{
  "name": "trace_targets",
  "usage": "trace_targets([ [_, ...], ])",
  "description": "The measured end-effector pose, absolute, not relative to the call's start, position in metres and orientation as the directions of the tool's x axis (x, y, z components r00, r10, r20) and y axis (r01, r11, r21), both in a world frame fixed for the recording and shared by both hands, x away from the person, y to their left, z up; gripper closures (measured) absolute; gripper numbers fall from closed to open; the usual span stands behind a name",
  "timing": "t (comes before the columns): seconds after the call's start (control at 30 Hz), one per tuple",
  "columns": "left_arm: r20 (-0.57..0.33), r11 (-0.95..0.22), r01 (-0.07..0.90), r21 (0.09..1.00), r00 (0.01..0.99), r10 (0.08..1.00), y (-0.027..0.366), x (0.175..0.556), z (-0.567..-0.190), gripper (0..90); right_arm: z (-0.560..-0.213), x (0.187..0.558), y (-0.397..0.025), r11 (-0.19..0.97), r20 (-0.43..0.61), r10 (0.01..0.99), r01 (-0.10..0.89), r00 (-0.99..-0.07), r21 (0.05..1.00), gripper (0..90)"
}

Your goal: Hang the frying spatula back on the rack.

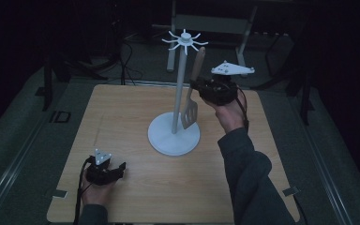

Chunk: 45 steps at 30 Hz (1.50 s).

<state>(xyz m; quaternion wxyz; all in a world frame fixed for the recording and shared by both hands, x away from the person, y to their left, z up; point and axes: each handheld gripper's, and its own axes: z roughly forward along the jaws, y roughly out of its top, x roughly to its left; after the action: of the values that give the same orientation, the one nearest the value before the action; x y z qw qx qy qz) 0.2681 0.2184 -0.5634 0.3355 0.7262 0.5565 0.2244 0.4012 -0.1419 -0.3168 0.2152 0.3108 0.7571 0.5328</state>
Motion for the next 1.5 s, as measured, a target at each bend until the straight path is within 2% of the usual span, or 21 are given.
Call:
trace_targets([
  [1.5,-0.052,-0.150,0.654,0.742,0.278,0.959,0.219,0.268,-0.563,32.6,-0.320,0.413,-0.128,0.236,0.025,0.714,0.274,-0.700,0.932,75.1],
])
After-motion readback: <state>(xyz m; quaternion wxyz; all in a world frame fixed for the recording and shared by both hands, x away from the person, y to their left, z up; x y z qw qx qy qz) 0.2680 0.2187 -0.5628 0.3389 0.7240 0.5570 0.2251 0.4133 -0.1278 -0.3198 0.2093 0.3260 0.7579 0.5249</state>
